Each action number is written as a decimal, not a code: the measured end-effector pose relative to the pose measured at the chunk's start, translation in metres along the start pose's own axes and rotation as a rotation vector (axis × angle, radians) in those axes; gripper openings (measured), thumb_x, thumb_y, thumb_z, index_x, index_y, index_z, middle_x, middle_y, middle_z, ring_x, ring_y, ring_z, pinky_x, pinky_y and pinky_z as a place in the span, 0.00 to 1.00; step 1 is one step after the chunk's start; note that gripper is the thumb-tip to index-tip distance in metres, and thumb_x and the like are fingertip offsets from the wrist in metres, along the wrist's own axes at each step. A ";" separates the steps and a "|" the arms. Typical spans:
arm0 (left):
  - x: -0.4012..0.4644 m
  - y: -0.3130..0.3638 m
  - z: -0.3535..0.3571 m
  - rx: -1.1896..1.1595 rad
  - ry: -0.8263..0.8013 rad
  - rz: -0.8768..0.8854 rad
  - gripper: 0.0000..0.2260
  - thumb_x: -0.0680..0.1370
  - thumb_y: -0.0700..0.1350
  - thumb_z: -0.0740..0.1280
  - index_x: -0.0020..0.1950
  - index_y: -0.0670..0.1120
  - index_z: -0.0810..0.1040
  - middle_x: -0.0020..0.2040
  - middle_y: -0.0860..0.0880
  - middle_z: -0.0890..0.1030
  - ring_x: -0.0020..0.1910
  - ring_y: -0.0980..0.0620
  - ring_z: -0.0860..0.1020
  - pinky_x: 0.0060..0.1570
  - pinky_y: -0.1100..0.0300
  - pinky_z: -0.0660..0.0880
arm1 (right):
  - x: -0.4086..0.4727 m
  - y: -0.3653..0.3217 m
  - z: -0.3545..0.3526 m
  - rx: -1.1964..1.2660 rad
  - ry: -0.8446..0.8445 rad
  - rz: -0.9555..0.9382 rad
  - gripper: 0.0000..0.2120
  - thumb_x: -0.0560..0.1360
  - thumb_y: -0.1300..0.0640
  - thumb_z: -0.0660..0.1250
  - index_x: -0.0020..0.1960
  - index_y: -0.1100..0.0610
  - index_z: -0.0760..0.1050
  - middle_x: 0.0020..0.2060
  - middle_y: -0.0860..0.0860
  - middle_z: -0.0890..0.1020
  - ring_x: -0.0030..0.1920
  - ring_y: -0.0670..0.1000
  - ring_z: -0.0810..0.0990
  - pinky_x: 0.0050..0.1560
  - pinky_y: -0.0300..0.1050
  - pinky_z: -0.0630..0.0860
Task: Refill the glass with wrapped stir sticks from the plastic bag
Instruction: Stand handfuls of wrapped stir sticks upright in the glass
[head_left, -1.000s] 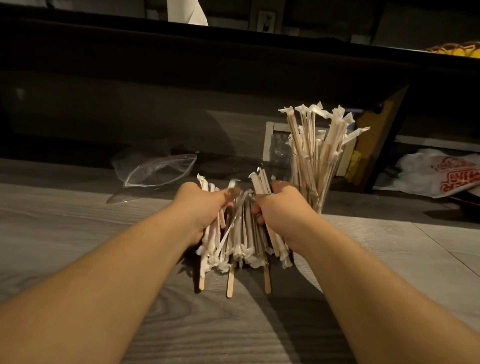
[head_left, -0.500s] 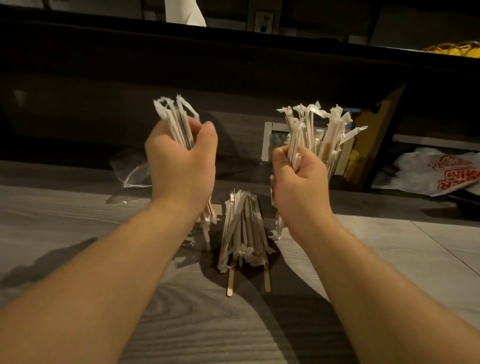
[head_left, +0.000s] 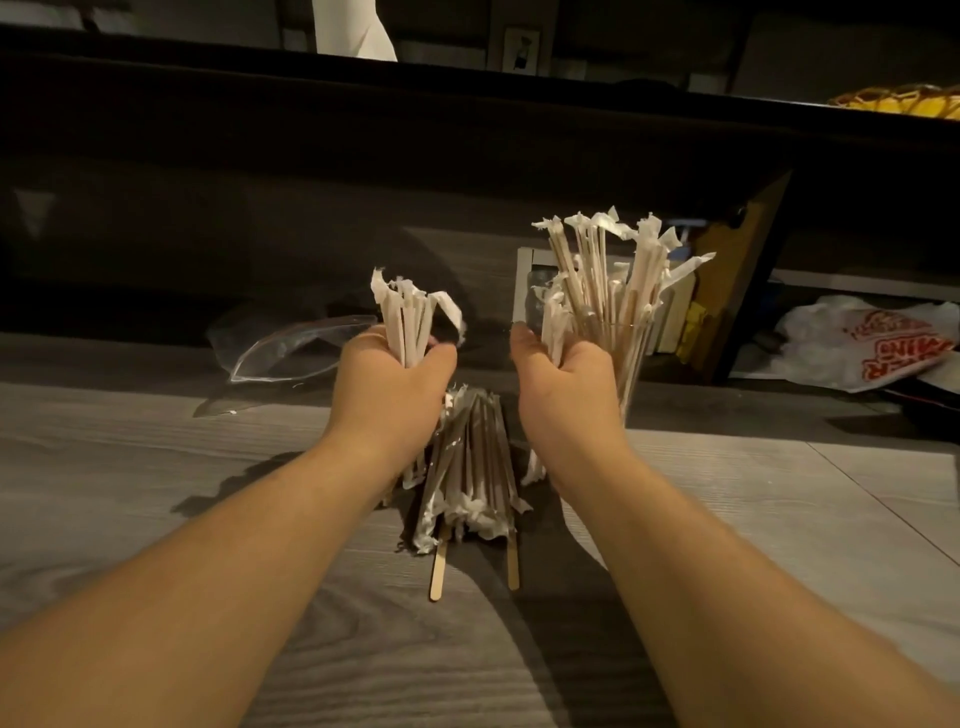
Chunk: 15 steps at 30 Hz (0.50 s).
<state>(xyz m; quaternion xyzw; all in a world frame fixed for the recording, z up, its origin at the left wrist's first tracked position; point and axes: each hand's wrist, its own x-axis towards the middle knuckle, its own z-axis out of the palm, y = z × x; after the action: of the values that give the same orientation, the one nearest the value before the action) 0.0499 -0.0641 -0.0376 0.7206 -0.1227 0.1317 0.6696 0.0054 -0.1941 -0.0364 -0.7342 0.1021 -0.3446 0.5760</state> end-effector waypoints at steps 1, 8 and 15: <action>-0.001 0.000 0.000 -0.001 -0.007 -0.003 0.07 0.78 0.48 0.70 0.41 0.50 0.78 0.26 0.53 0.75 0.20 0.62 0.73 0.20 0.65 0.72 | 0.000 -0.001 0.000 0.018 0.003 -0.016 0.17 0.80 0.44 0.66 0.39 0.55 0.76 0.20 0.41 0.73 0.23 0.39 0.74 0.21 0.32 0.68; -0.011 0.016 -0.002 -0.047 -0.111 0.112 0.19 0.70 0.66 0.69 0.39 0.49 0.79 0.25 0.51 0.76 0.24 0.56 0.76 0.29 0.63 0.70 | -0.001 -0.006 -0.002 0.072 -0.033 -0.077 0.15 0.78 0.43 0.68 0.37 0.51 0.76 0.21 0.41 0.75 0.23 0.39 0.74 0.21 0.31 0.68; -0.021 0.019 0.001 -0.263 -0.328 0.177 0.18 0.69 0.63 0.71 0.47 0.50 0.85 0.43 0.49 0.87 0.44 0.56 0.85 0.40 0.70 0.77 | -0.007 -0.020 -0.004 0.239 -0.279 -0.102 0.10 0.77 0.54 0.71 0.38 0.48 0.84 0.36 0.46 0.86 0.40 0.45 0.86 0.41 0.39 0.83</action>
<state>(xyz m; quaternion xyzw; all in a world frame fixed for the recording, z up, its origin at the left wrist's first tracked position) 0.0236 -0.0668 -0.0277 0.6252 -0.3086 0.0539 0.7148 -0.0073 -0.1866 -0.0207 -0.7054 -0.0576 -0.2780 0.6494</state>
